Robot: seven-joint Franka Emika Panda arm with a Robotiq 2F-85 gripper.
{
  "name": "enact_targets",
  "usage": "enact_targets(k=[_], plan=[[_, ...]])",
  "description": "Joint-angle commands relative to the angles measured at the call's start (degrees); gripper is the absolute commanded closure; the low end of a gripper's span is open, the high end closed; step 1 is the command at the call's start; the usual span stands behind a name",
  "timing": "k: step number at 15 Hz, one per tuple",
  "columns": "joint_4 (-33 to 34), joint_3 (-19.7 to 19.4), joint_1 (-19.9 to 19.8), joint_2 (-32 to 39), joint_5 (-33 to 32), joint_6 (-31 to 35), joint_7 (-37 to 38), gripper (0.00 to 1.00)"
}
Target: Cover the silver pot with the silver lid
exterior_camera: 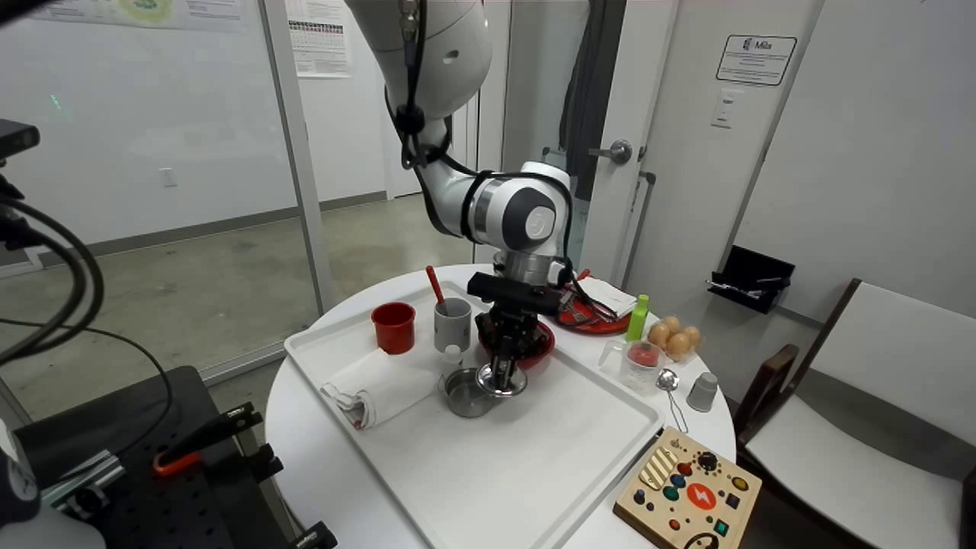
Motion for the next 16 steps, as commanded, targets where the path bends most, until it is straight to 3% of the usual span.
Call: enact_targets(k=[1,16], plan=[[-1.5,0.5,1.6,-0.7,-1.8,1.3,0.0,0.88],[-6.0,1.0,4.4,-0.5,-2.4,5.0,1.0,0.88]])
